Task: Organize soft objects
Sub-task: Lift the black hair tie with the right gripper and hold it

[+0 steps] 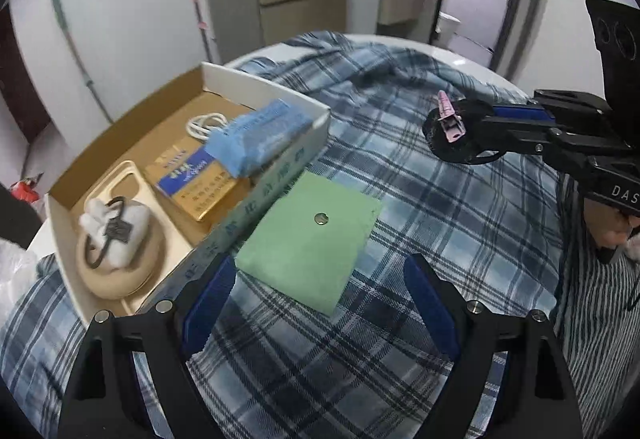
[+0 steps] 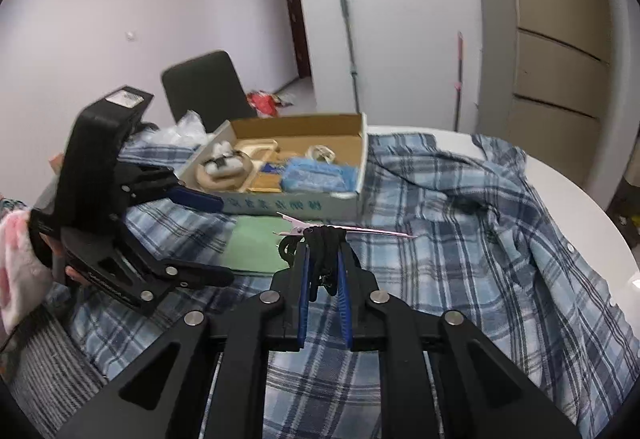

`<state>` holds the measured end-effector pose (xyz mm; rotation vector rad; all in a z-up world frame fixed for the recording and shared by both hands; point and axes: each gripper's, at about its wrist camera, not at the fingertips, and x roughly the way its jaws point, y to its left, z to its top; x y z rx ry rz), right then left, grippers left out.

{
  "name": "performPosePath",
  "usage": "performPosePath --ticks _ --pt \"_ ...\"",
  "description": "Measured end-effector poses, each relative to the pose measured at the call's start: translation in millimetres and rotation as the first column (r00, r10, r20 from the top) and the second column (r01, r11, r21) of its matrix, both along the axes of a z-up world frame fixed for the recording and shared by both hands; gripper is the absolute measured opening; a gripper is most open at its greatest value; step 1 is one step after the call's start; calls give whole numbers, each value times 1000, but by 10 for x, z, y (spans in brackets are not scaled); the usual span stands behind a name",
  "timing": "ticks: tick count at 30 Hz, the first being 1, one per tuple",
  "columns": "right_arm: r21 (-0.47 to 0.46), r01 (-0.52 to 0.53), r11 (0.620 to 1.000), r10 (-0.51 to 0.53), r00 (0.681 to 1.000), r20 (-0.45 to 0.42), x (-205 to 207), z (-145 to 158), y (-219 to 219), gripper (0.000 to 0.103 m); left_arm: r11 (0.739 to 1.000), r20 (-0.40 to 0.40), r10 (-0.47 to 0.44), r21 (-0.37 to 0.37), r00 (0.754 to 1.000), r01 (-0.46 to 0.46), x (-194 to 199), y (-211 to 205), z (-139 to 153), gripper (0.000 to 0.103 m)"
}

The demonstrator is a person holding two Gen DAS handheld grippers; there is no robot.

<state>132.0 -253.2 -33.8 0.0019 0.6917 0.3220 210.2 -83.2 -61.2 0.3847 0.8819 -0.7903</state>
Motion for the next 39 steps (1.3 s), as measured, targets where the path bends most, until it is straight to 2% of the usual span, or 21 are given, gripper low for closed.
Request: performPosePath --ticks 4,8,12,15,20,25,29,36,39 --pt "0 7 1000 -7 1000 -25 30 -44 -17 12 998 -24 -49 39 999 50 66 -55 -77 88" --pt "-14 -2 1000 2 1000 -12 8 -37 12 12 988 -41 -100 112 994 104 135 -163 -154 88" --pt "-18 -7 1000 7 1000 -7 0 -31 19 12 968 -100 -142 194 985 159 217 -250 -265 88" --pt "-18 -10 1000 10 1000 -8 -2 -28 21 12 953 -77 -170 242 983 183 204 -297 -285 88" --pt "-20 -13 1000 13 1000 -6 -17 -13 33 12 952 -80 -177 238 981 191 252 -317 -239 88" --pt "21 4 1000 -3 1000 -15 21 86 -50 12 943 -119 -183 261 976 208 378 -374 -269 88" --pt "25 8 1000 -8 1000 14 -12 137 -64 12 930 -127 -207 284 970 236 409 -415 -313 88" --pt "36 -36 999 35 999 38 -116 206 -4 12 932 -154 -208 269 966 243 475 -419 -341 88" --pt "32 -50 998 48 997 55 -164 226 21 12 943 -177 -190 241 966 229 489 -353 -323 88"
